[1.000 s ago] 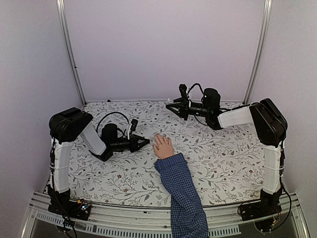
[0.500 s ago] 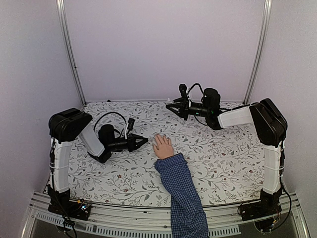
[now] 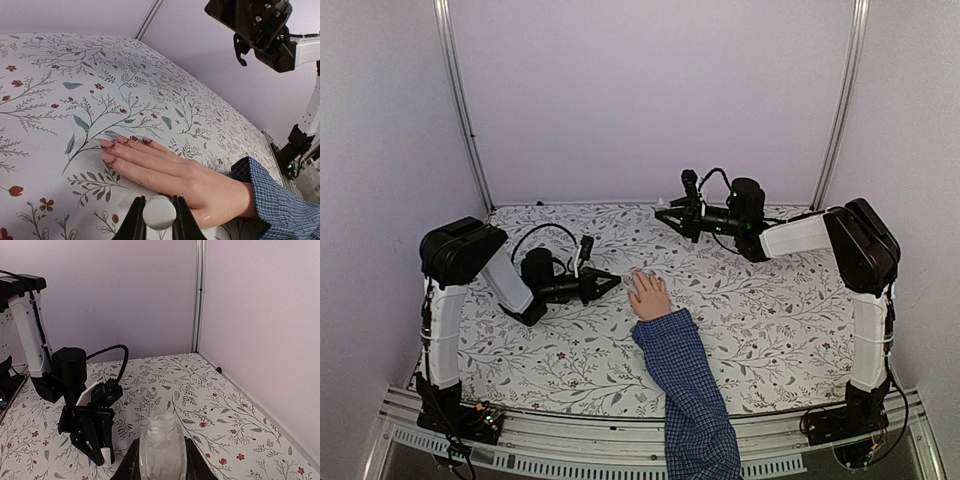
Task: Paint the nails
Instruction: Paint the nail polish on the nail.
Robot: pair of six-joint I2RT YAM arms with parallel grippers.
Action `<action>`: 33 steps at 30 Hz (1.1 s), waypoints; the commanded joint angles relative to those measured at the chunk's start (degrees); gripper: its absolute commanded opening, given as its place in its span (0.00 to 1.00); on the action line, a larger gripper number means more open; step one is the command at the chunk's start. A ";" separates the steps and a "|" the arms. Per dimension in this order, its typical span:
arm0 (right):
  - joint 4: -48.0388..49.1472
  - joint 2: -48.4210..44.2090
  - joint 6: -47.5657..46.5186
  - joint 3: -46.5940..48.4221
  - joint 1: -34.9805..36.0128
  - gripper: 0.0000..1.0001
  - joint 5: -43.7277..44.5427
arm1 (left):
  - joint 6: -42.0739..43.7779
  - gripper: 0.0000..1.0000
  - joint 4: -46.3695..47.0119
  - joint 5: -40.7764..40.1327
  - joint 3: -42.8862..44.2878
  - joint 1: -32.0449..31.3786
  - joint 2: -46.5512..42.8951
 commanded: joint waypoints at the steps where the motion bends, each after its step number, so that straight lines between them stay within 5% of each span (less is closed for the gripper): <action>1: 0.28 0.50 -0.17 -0.39 0.09 0.00 0.05 | 0.50 0.00 -1.97 0.34 1.13 -0.02 1.61; 33: 0.28 0.54 -0.17 -0.38 0.08 0.00 0.02 | 4.26 0.00 -9.77 -0.72 3.42 -0.93 2.03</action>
